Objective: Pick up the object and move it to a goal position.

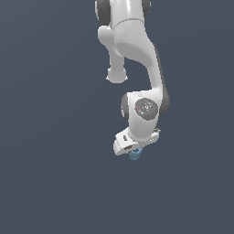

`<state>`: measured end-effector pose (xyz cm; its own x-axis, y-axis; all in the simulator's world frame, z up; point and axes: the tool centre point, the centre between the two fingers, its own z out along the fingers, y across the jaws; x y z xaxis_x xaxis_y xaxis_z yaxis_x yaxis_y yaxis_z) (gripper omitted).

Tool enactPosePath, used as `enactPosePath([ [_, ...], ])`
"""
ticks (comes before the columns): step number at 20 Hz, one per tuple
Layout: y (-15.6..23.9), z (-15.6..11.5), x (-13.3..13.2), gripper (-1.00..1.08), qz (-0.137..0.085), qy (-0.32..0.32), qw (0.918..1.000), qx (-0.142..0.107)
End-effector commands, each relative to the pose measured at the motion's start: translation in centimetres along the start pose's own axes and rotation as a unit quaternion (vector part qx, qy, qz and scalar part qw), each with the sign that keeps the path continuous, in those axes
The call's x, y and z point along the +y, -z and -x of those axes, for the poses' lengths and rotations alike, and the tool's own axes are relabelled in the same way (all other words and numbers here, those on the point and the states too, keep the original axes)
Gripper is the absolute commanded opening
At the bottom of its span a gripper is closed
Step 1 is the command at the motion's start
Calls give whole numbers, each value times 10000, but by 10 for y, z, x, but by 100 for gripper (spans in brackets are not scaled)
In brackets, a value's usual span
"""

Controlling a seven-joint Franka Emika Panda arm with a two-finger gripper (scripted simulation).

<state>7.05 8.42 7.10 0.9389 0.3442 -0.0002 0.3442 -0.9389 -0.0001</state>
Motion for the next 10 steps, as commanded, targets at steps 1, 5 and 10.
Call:
enactPosePath([
  [1, 0, 0, 0, -100, 0, 1, 10000, 1],
  [5, 0, 1, 1, -100, 0, 1, 10000, 1],
  [10, 1, 9, 9, -100, 0, 1, 10000, 1],
])
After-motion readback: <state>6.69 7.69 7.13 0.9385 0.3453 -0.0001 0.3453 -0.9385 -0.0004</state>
